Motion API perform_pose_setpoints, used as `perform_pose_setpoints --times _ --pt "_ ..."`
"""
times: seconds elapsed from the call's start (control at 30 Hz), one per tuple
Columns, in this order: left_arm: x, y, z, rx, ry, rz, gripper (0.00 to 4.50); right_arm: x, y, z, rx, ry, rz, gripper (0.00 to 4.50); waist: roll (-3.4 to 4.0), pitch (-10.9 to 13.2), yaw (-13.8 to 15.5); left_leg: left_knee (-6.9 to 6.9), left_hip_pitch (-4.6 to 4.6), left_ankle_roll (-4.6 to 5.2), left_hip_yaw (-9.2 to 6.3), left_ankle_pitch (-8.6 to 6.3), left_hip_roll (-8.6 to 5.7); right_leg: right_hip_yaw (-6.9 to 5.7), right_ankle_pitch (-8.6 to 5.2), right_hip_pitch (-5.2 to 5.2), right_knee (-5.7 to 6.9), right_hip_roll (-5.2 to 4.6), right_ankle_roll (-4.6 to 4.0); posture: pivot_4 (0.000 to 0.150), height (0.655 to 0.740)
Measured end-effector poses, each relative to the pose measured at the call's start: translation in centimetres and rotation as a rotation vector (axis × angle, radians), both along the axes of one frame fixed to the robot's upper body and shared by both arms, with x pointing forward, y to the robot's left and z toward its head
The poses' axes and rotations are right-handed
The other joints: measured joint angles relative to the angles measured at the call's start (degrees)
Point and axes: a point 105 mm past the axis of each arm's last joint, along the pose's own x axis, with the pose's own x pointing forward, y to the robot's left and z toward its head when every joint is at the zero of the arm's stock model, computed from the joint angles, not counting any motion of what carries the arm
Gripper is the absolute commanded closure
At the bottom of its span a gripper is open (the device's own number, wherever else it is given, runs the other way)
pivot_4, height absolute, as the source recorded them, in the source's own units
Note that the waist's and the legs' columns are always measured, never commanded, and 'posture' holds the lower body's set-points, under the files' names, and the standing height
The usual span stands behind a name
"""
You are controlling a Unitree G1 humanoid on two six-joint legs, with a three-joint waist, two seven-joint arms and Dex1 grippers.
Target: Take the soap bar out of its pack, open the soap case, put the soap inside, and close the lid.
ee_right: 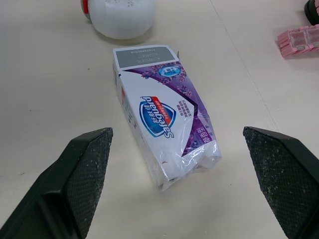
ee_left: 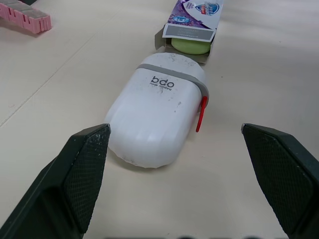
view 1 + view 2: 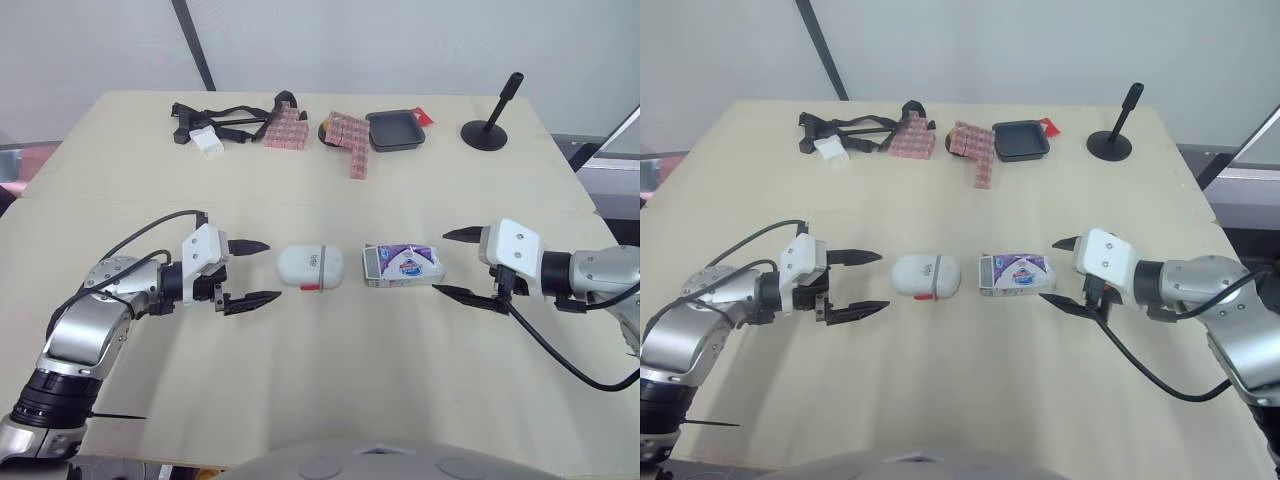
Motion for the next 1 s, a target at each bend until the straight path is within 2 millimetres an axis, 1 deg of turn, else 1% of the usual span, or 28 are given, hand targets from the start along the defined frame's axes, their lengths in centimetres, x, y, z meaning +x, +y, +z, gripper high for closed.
perform_pose_setpoints --times 0.53,0.67,0.83,0.9,1.0 --pt "-0.2 0.4 -0.4 0.026 -0.003 -0.008 0.03 0.2 -0.2 -0.1 0.004 0.009 -0.009 0.00 0.00 0.00 -0.01 0.00 0.00 0.01 0.00 0.00 0.00 0.00 0.00 0.00 0.01 0.00 0.00 0.150 0.7400" --pt "-0.1 0.6 -0.6 0.026 0.003 0.000 0.03 0.3 0.0 0.2 0.029 0.011 0.002 0.00 0.00 0.00 -0.07 0.02 0.01 0.01 0.00 0.01 0.00 0.01 0.00 0.00 0.04 0.00 0.00 0.150 0.7400" --pt "0.1 0.8 -0.7 0.028 0.000 0.007 0.03 1.1 0.1 1.2 0.038 0.000 0.033 0.00 0.00 0.00 -0.24 0.07 0.02 0.03 0.01 0.01 0.00 0.01 0.00 0.00 0.08 0.00 0.00 0.150 0.7400" --pt "0.2 0.8 -0.7 0.029 -0.002 0.008 0.03 1.5 0.4 1.1 0.030 0.017 0.069 0.00 0.00 0.00 -0.40 0.08 0.02 0.04 0.01 0.02 0.00 0.00 0.00 0.00 0.11 0.00 -0.01 0.150 0.7400" --pt "0.3 0.8 -0.6 0.031 -0.016 0.009 0.03 1.8 0.8 0.4 0.023 0.075 0.125 0.00 0.00 0.00 -0.47 0.09 -0.01 0.05 0.01 0.02 0.00 0.01 0.00 -0.02 0.13 0.00 -0.02 0.150 0.7400"
